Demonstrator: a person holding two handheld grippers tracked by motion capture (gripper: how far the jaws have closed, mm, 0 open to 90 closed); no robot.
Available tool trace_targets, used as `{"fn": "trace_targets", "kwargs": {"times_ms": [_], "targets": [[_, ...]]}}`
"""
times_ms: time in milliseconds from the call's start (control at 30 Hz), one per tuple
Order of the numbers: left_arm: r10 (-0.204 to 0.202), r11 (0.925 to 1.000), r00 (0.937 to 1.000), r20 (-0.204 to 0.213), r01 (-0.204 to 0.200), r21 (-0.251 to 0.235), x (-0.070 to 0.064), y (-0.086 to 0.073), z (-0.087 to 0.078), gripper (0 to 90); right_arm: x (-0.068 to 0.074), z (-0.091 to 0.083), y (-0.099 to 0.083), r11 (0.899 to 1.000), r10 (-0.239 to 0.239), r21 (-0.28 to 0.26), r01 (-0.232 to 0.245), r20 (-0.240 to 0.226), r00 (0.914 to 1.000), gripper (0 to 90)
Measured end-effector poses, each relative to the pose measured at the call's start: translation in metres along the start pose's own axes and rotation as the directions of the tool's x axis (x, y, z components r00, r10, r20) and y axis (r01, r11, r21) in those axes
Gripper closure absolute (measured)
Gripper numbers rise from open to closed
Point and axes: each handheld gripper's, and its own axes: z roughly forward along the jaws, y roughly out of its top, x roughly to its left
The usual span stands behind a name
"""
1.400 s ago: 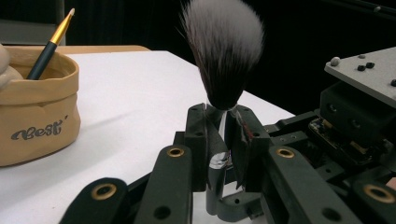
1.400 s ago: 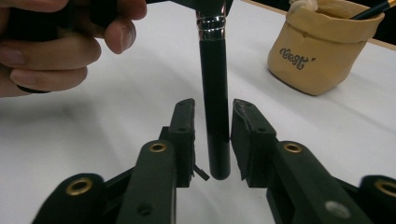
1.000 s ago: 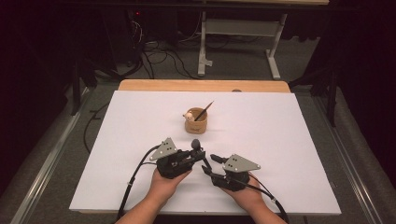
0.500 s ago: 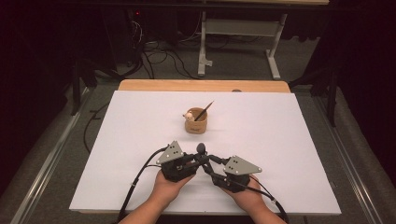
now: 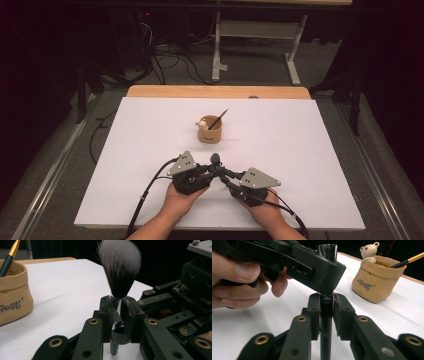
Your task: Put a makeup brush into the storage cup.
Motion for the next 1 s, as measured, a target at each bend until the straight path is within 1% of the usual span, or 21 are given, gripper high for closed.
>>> {"fn": "trace_targets", "kwargs": {"times_ms": [333,400,667,833,867,900,1000], "targets": [[-0.004,1.0000,1.0000,-0.003,0.004,0.000,0.0003,0.0002,0.0001,76.5,0.0000,-0.0001,0.0003,1.000,-0.001,0.002,0.001,-0.001,1.0000,80.9],[-0.008,1.0000,1.0000,-0.005,0.008,0.000,0.0011,0.0005,0.0000,72.6,-0.0004,-0.0003,0.0003,1.000,-0.007,0.000,0.007,-0.002,1.0000,81.0],[-0.013,0.9998,0.9999,-0.010,0.013,-0.018,0.0033,0.0029,-0.0034,61.4,-0.0023,-0.0011,0.0005,1.000,0.000,-0.002,0.000,0.003,1.0000,81.0],[-0.007,0.9998,0.9998,-0.016,0.007,-0.021,0.0045,0.0038,-0.0055,57.4,-0.0052,-0.0038,0.0009,1.000,0.024,-0.011,-0.024,0.011,0.9996,81.0],[-0.004,0.9998,0.9998,-0.019,0.003,-0.021,0.0049,0.0041,-0.0061,56.4,-0.0065,-0.0041,0.0012,1.000,0.018,-0.018,-0.017,0.016,0.9997,81.0],[-0.005,0.9997,0.9997,-0.022,0.004,-0.023,0.0051,0.0042,-0.0064,55.2,-0.0070,-0.0049,0.0014,0.999,0.029,-0.017,-0.029,0.017,0.9994,80.9],[-0.005,0.9997,0.9996,-0.029,0.004,-0.025,0.0068,0.0048,-0.0080,51.5,-0.0094,-0.0067,0.0015,0.999,0.035,-0.026,-0.034,0.024,0.9991,81.0]]}}
